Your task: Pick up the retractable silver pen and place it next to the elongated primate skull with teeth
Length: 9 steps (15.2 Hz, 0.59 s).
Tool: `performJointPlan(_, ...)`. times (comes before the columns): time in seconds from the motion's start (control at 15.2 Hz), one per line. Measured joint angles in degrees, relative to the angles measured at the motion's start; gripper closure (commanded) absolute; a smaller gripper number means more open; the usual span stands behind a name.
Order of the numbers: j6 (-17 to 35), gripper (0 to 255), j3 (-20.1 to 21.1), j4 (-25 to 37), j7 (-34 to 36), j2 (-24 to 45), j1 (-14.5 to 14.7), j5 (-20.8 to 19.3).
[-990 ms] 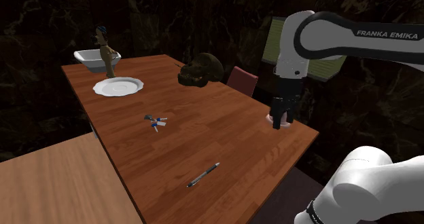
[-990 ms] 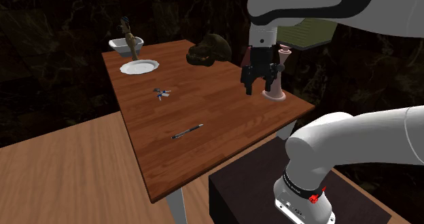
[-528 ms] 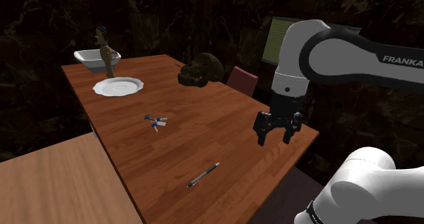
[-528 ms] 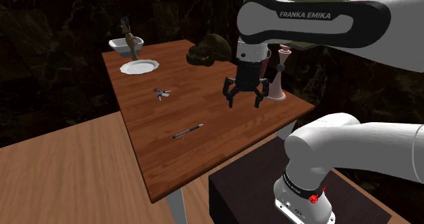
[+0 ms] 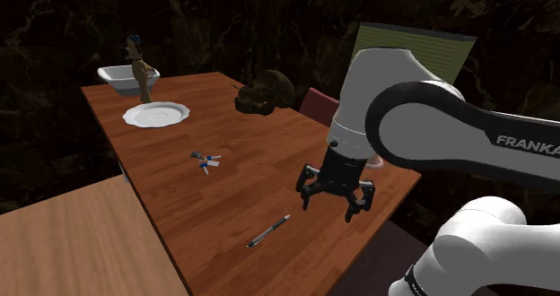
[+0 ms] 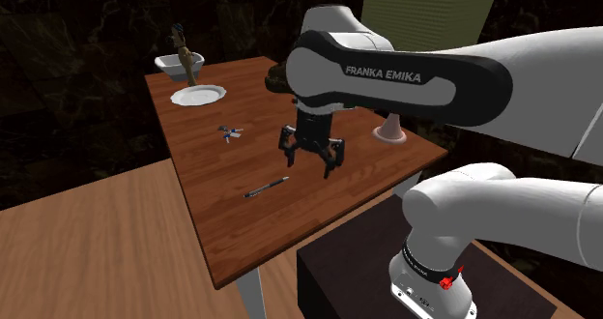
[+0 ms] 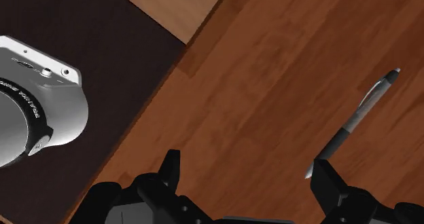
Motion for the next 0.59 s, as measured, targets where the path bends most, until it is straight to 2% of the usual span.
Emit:
performJointPlan(0.33,6.5,0,13.4,5.0,19.2,3.6,-7.7,5.0)
performJointPlan(0.46,9.3,0,19.4,7.9,26.6,5.8,-12.7,6.1)
performJointPlan(0.59,10.6,0,23.6,10.3,32.8,6.7,-16.8,6.5)
